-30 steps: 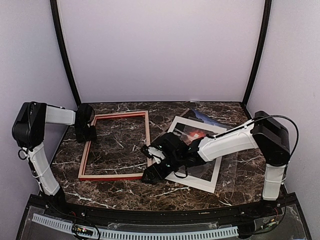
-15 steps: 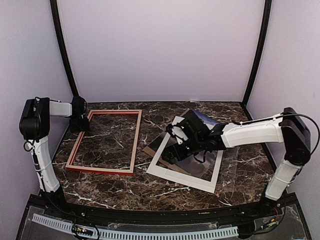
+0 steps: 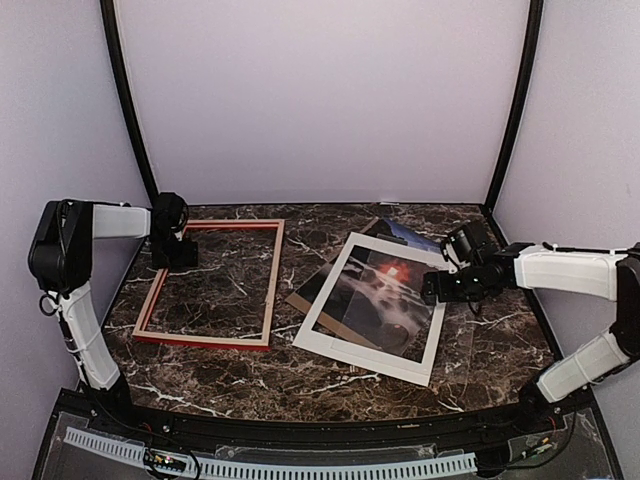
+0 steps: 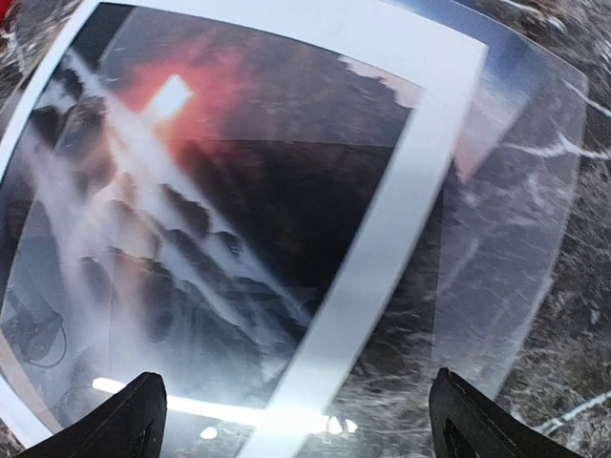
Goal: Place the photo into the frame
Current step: Pick up the glass panel from the mat board.
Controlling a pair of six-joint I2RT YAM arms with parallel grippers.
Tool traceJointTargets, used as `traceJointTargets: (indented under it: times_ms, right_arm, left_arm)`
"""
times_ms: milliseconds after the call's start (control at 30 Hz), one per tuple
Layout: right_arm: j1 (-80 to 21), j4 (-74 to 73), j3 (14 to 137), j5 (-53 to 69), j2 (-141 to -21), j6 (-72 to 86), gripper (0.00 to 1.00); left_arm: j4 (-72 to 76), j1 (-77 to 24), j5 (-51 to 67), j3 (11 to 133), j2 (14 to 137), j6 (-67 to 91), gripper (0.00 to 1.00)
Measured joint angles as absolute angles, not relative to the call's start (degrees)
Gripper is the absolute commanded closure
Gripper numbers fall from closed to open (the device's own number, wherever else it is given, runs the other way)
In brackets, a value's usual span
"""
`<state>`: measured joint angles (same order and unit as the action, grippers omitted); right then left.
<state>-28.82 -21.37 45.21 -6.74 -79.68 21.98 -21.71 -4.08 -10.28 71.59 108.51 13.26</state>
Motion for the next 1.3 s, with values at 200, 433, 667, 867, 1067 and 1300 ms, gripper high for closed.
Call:
traceJointTargets:
  times_ms: [200,433,667,867,1067,1300]
  right_arm:
    - [-19.7,-23.2,40.7,-6.9,-76.2,23.7,0.04]
    - [-12.7,-23.0,37.3,-4.2,-75.8,25.9,0.07]
    - [-8.8,-20.5,33.3,0.1,-75.3,27.3,0.10]
    - [-5.7,-17.7,31.4,4.4,-73.9,27.9,0.11]
    - [-3.7,-13.8,29.7,8.3,-73.2,28.4,0.14]
    - [-1.5,-7.3,27.6,14.4,-73.8,29.9,0.25]
  left_arm:
    - [-21.0,-19.1,-6.9,69.3,101.5,15.9,0.17]
    - [-13.9,-34.5,2.1,70.7,99.1,21.3,0.16]
    - [-9.5,-43.9,8.1,79.3,111.3,24.3,0.16]
    - [-7.8,-47.4,12.1,85.3,120.3,26.4,0.14]
    - [-6.2,-48.2,15.6,88.8,124.9,28.8,0.13]
    - [-3.1,-48.3,18.0,89.2,126.9,32.0,0.21]
